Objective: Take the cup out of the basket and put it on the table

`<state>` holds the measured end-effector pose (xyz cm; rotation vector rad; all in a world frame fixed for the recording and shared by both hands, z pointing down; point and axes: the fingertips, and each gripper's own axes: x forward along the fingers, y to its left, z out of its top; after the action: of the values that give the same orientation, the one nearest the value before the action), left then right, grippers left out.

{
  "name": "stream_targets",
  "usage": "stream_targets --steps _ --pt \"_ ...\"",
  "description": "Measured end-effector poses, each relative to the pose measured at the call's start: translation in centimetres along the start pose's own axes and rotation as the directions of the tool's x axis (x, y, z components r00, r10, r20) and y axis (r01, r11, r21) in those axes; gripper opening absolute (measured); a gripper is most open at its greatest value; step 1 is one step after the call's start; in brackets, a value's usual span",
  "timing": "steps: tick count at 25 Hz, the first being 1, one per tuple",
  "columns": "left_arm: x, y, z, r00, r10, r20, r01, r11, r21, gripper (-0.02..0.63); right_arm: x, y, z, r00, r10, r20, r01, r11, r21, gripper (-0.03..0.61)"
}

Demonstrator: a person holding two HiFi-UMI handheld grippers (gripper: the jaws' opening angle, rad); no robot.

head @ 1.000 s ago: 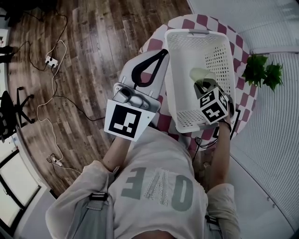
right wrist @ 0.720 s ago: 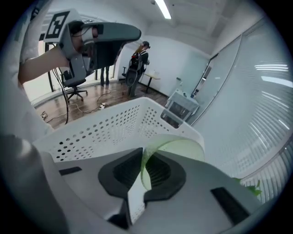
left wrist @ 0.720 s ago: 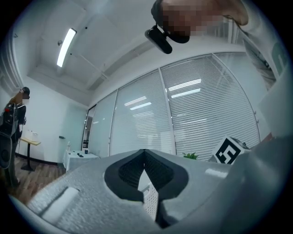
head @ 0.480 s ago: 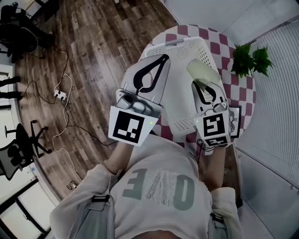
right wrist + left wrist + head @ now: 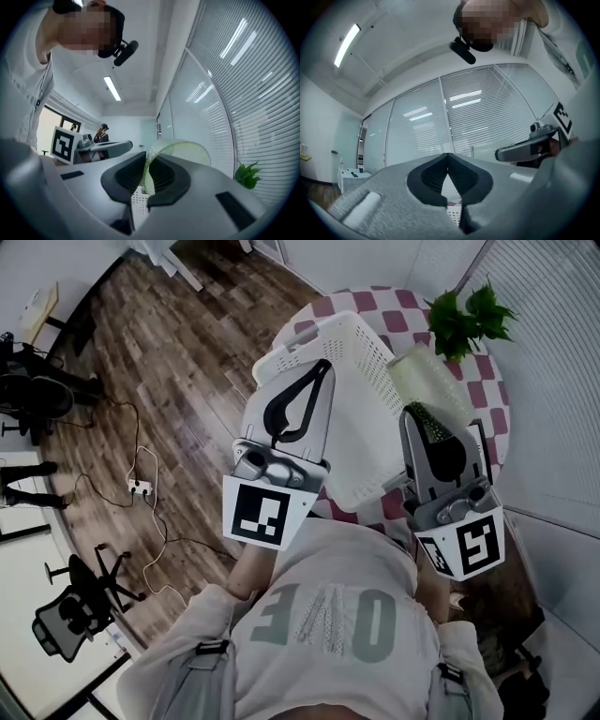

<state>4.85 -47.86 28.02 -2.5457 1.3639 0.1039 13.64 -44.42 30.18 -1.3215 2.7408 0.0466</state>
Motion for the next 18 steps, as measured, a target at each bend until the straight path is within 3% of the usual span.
stream_targets --steps 7,18 --pt "1.1 -2.8 0.7 0.998 -0.065 0.015 0.065 0.998 0.014 0.003 -2.3 -0.6 1.4 0.995 -0.049 0.092 0.047 0.999 0.025 0.029" --pt "1.2 -3.5 1.0 0.997 -0.078 0.019 0.077 0.997 0.030 0.003 -3.3 -0.7 0.5 0.993 -0.084 0.088 0.080 0.996 0.048 0.029"
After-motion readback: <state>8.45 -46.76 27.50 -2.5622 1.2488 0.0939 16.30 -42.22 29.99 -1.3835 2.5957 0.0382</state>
